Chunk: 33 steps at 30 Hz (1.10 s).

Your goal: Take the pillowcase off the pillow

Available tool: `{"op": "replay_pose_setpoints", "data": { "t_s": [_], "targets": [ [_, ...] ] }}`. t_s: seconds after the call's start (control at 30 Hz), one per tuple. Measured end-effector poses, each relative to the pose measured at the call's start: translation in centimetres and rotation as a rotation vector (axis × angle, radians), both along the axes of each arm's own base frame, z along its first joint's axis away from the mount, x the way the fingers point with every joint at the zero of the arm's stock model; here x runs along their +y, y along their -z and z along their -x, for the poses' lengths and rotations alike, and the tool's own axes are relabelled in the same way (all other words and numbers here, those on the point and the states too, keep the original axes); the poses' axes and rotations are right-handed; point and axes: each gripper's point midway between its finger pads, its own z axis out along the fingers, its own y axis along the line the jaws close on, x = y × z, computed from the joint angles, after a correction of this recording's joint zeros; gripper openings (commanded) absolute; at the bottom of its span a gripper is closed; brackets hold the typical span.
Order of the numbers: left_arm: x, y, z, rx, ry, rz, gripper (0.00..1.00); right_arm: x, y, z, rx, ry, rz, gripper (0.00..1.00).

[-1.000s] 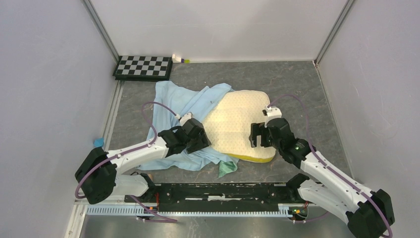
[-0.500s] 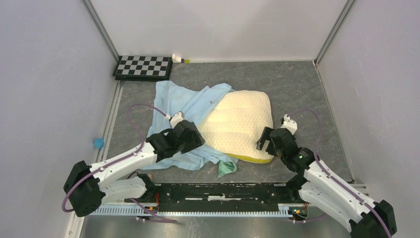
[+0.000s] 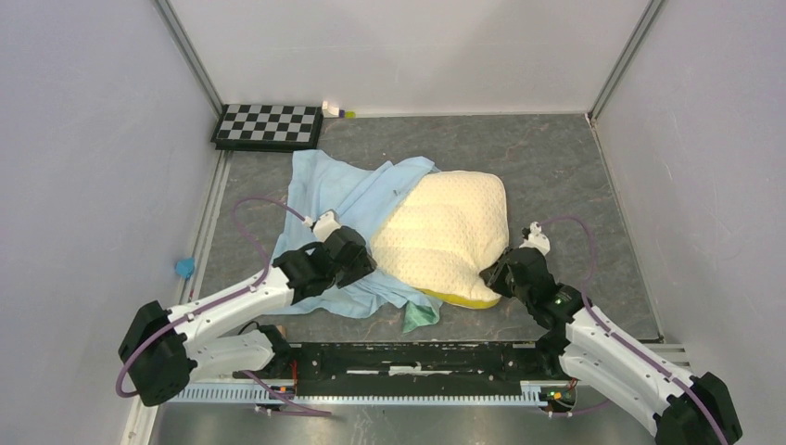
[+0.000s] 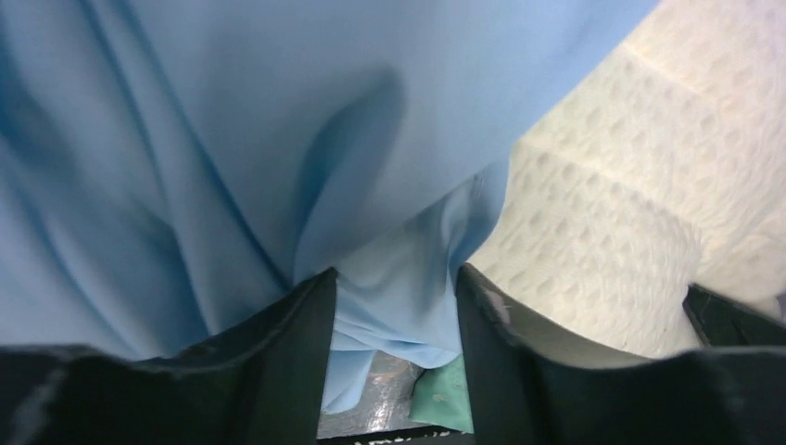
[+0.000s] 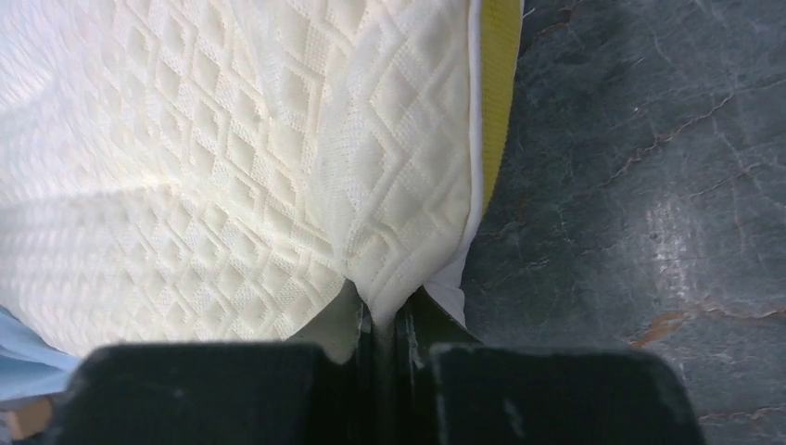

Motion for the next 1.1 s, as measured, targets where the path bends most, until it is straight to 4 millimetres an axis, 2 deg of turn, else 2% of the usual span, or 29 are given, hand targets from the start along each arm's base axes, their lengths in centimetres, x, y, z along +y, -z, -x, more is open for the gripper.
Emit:
{"op": "replay_pose_setpoints", "data": {
  "t_s": [0.07, 0.1, 0.2, 0.3, 0.47, 0.57, 0.6, 0.63, 0.67, 0.73, 0.77, 0.8, 0.83, 0.93, 0.97, 1.03, 1.1],
  "targets": [
    [0.7, -0.1, 0.0, -0.008, -0.025, -0.013, 0.1, -0.1, -0.4, -0.1, -0.009, 0.006, 0.003, 0.0],
    [1.1, -0.3, -0.1, -0.021, -0.035, -0.022, 0.03, -0.2, -0.5, -0.2, -0.013, 0.01, 0.008, 0.0],
    [2.1, -0.6, -0.2, -0.046, -0.06, -0.044, 0.02, -0.7, -1.3, -0.6, -0.033, 0.019, 0.041, 0.0],
    [2.9, -1.2, -0.3, -0.075, -0.08, -0.052, 0.02, -1.5, -3.7, -1.8, -0.09, 0.042, 0.103, 0.0],
    [4.8, -2.5, -0.9, -0.141, -0.138, -0.073, 0.02, -3.4, -10.3, -5.4, -0.218, 0.131, 0.218, 0.0],
    [6.6, -2.6, -1.2, -0.146, -0.182, -0.108, 0.02, -5.4, -14.1, -7.2, -0.271, 0.202, 0.297, 0.0],
    [6.9, -2.7, -1.2, -0.146, -0.19, -0.112, 0.03, -5.7, -14.6, -7.5, -0.279, 0.217, 0.306, 0.0],
    [7.3, -2.7, -1.3, -0.147, -0.204, -0.115, 0.09, -6.6, -15.6, -7.8, -0.292, 0.243, 0.328, 0.0],
    [7.7, -2.8, -1.3, -0.15, -0.213, -0.117, 0.2, -7.2, -16.2, -8.0, -0.301, 0.263, 0.341, 0.0],
    [8.2, -3.0, -1.3, -0.157, -0.209, -0.124, 0.64, -8.5, -17.0, -8.2, -0.313, 0.298, 0.367, 0.0],
    [8.3, -3.0, -1.2, -0.16, -0.193, -0.134, 0.8, -8.8, -17.1, -8.2, -0.314, 0.303, 0.375, 0.0],
    [8.2, -3.0, -1.2, -0.161, -0.171, -0.14, 0.9, -9.0, -17.0, -8.2, -0.31, 0.305, 0.384, 0.0],
    [7.9, -3.0, -1.1, -0.157, -0.144, -0.142, 0.96, -9.1, -16.9, -8.2, -0.306, 0.303, 0.391, 0.0],
    [6.9, -2.3, -0.7, -0.104, -0.073, -0.152, 1.0, -9.3, -16.0, -8.1, -0.287, 0.293, 0.412, 0.0],
    [6.4, -2.1, -0.5, -0.076, -0.043, -0.156, 0.98, -9.4, -15.7, -8.1, -0.278, 0.293, 0.418, 0.0],
    [5.1, -1.9, -0.2, -0.027, 0.024, -0.152, 0.83, -9.6, -15.1, -8.1, -0.264, 0.293, 0.43, 0.0],
    [3.7, -1.7, 0.4, 0.015, 0.104, -0.12, 0.81, -9.9, -14.5, -8.2, -0.25, 0.299, 0.438, 0.0]
  ]
}}
